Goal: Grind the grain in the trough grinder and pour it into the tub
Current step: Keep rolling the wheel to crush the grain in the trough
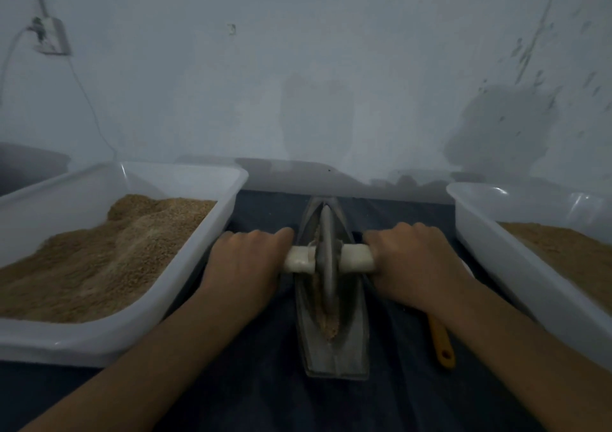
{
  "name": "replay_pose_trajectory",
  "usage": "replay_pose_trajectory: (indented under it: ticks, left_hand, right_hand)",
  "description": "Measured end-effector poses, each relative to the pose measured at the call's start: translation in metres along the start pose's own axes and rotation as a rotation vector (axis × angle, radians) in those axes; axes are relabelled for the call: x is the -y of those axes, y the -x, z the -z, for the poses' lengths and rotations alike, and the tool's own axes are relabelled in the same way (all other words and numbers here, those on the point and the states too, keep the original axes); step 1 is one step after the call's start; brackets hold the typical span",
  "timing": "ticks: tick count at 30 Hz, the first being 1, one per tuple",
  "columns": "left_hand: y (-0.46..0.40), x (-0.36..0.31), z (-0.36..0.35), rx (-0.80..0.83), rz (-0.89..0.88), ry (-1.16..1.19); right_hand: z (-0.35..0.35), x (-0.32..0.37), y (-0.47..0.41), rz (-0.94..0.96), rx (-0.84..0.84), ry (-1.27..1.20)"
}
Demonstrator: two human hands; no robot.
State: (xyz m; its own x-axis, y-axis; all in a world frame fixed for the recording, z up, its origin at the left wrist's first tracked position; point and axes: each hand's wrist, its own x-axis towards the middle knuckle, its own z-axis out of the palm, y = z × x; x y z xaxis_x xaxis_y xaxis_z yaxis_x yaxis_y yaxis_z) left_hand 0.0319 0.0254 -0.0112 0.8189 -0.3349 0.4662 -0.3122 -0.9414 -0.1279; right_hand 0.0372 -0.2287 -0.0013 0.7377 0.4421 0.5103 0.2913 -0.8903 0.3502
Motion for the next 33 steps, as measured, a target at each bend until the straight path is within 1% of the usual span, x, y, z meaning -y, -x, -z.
replay_pose_trajectory:
  ticks: [1, 2, 3, 5, 8, 10, 13, 15, 16, 19, 20, 22, 25, 29, 31, 33]
  left_hand:
    - [0.007, 0.002, 0.002, -0.004, -0.021, 0.006]
    - [0.009, 0.003, 0.003, -0.005, -0.033, 0.004]
    - [0.008, 0.003, 0.002, 0.004, -0.027, 0.006]
    - [-0.005, 0.001, -0.001, 0.039, 0.029, 0.024]
    - [-0.045, -0.001, -0.014, 0.025, 0.11, -0.04]
    - [-0.068, -0.002, -0.02, -0.005, 0.154, -0.083]
    - [-0.078, -0.006, -0.025, -0.054, 0.178, -0.094]
    - [-0.063, -0.007, -0.022, -0.07, 0.164, -0.077]
    - [-0.051, -0.008, -0.02, -0.078, 0.143, -0.054]
    - [-0.009, -0.003, -0.008, -0.045, 0.042, 0.018]
    - [0.002, -0.001, -0.004, -0.036, 0.003, 0.032]
    - [0.013, 0.001, 0.001, -0.032, -0.041, 0.024]
    - [0.001, -0.003, -0.002, -0.011, -0.002, -0.021]
    - [-0.048, -0.007, -0.012, -0.029, 0.116, -0.086]
    - [-0.065, -0.008, -0.015, -0.033, 0.149, -0.11]
    - [-0.069, -0.01, -0.014, -0.036, 0.155, -0.125]
  right_hand:
    - [0.007, 0.0, 0.005, 0.043, -0.036, -0.002]
    - [0.012, -0.001, 0.007, 0.061, -0.028, -0.005]
    - [0.013, -0.002, 0.006, 0.054, 0.015, 0.007]
    - [0.007, -0.002, -0.007, -0.026, 0.176, 0.006]
    - [-0.007, -0.006, -0.043, -0.181, 0.31, -0.06]
    - [-0.016, -0.011, -0.063, -0.248, 0.333, -0.098]
    - [-0.024, -0.014, -0.072, -0.273, 0.317, -0.092]
    - [-0.021, -0.01, -0.062, -0.245, 0.277, -0.084]
    - [-0.019, -0.008, -0.052, -0.21, 0.219, -0.072]
    - [-0.009, -0.001, -0.011, -0.037, -0.055, -0.029]
    - [-0.001, 0.0, 0.001, 0.005, -0.114, -0.022]
    - [0.005, -0.001, 0.016, 0.052, -0.133, -0.021]
    - [0.0, -0.003, 0.004, 0.004, 0.016, -0.013]
    - [-0.017, -0.006, -0.046, -0.234, 0.275, -0.123]
    - [-0.022, -0.009, -0.061, -0.296, 0.3, -0.171]
    - [-0.023, -0.008, -0.06, -0.319, 0.287, -0.197]
